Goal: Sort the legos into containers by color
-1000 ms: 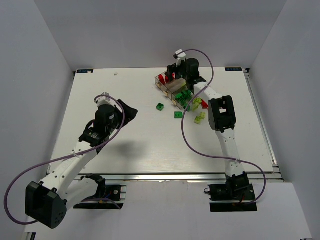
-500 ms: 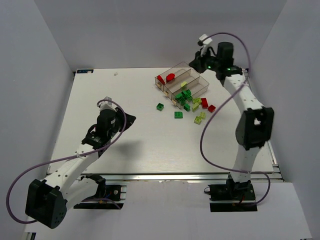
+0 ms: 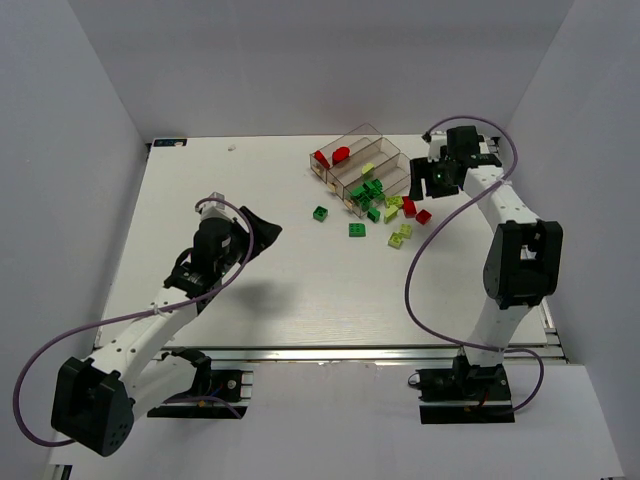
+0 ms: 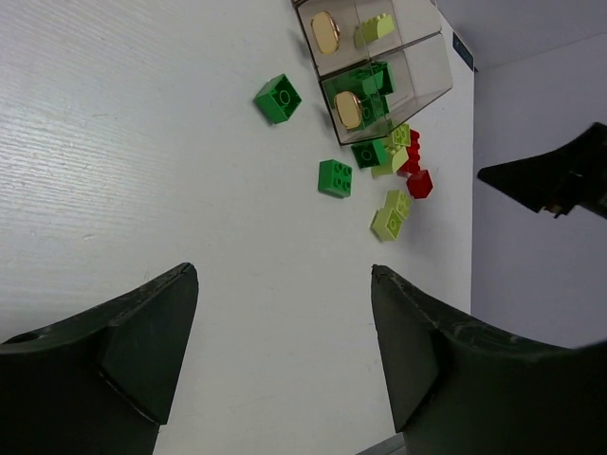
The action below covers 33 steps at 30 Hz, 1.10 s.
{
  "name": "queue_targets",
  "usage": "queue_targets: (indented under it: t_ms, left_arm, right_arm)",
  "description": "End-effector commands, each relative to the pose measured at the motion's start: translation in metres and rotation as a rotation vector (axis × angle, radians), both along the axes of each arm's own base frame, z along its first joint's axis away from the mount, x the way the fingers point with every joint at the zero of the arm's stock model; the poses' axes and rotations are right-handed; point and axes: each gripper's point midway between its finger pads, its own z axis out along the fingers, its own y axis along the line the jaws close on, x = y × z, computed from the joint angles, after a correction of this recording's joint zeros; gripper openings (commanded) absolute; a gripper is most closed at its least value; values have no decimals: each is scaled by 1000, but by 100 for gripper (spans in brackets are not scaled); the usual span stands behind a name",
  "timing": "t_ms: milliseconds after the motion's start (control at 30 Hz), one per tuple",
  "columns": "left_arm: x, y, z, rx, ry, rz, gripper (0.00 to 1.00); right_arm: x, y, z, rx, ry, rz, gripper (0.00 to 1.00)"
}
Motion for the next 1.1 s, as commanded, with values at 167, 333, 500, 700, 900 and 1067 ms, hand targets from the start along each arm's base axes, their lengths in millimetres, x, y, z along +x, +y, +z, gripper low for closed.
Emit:
queue_targets:
  t_ms: [167, 333, 500, 700, 900, 1067]
  left_arm:
    - [-6, 3, 14, -31, -42, 3, 83]
    - [-9, 4, 7, -39, -26, 10, 83]
    - [-14, 7, 4, -46, -21, 19, 83]
    - [-15, 7, -2, -46, -12, 18, 83]
    - [-13, 5, -3, -43, -6, 14, 83]
    - [-13, 5, -4, -42, -3, 14, 83]
  right_arm:
    - [-3, -34, -45, -127, 139, -140, 71]
    - [0, -36, -60, -160, 132, 12, 71]
    - [1, -41, -69, -220, 136, 181, 71]
    - [5, -51, -83, -302, 134, 242, 72]
    - [11, -49, -93, -315, 139, 295, 72]
    - [20, -44, -99, -311, 135, 312, 70]
